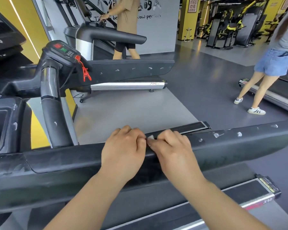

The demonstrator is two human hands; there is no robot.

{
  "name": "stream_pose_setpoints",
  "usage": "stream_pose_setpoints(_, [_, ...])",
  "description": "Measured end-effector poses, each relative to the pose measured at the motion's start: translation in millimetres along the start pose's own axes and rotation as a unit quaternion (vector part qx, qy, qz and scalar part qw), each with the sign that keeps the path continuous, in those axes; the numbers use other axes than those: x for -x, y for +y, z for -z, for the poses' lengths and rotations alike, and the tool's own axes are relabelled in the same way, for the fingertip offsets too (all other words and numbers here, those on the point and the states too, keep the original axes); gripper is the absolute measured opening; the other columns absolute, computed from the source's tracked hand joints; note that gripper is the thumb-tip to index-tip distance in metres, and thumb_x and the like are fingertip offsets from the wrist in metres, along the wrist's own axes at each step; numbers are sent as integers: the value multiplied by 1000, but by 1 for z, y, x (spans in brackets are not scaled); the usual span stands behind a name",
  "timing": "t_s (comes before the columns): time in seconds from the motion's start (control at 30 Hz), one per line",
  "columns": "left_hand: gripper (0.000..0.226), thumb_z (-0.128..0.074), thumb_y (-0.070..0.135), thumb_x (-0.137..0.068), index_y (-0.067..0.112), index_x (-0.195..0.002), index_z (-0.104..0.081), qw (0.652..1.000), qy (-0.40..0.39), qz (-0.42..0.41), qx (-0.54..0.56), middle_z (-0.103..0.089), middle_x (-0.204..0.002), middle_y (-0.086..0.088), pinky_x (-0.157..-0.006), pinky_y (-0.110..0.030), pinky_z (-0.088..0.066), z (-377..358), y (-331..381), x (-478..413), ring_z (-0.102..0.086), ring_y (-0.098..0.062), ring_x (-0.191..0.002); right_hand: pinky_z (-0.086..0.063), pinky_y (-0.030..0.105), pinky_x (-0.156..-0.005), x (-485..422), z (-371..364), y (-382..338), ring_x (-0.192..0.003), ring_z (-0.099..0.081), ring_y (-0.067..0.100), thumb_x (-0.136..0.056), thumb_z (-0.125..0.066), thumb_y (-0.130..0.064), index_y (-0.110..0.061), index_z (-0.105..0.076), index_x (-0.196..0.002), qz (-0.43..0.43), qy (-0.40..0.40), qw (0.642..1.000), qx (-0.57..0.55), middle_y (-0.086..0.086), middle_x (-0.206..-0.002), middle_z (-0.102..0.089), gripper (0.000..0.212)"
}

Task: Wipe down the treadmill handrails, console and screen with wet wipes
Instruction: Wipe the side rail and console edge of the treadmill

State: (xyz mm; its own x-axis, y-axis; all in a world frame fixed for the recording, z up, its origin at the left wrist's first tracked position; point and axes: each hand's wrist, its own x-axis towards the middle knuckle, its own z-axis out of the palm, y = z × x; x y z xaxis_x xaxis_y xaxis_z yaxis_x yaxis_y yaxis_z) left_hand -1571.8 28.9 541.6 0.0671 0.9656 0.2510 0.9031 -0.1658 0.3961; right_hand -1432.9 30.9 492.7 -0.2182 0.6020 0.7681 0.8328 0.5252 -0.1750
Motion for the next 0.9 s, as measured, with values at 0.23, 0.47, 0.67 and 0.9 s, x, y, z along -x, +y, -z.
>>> stream_pose_setpoints(0.23, [33,-31,24,-97,27,-106,-62,1000,1,22,-1,-55,-103,8,-85,-21,-33,3,4,0,-45,-13,-104,-44,37,-55,19,39,76,-49,-43,30,-78,-68,2,-7,-73,-85,-68,-8,997,34,8,-68,-50,13])
stream_pose_setpoints(0.47, [33,-31,26,-96,22,-103,-62,998,-3,60,-12,-56,-100,4,-84,-29,-40,1,16,-5,-48,-18,-101,-24,28,-63,0,14,11,-64,-44,22,-73,-70,-10,-19,-72,-84,13,-19,1000,17,0,-73,-51,14])
stream_pose_setpoints(0.67, [35,-33,22,-96,28,-99,-67,996,-18,77,37,-57,-103,4,-90,-27,-38,6,15,-2,-48,-15,-105,-21,30,-63,19,34,61,-69,-46,22,-75,-68,-7,-17,-72,-95,12,-25,999,30,-1,-77,-52,23])
stream_pose_setpoints(0.9, [37,-31,22,-96,23,-101,-67,995,-5,103,3,-58,-104,-1,-83,-28,-39,2,21,-6,-48,-20,-102,-34,32,-63,8,47,82,-58,-52,26,-77,-64,-9,-14,-76,-87,-40,18,999,15,2,-70,-57,16])
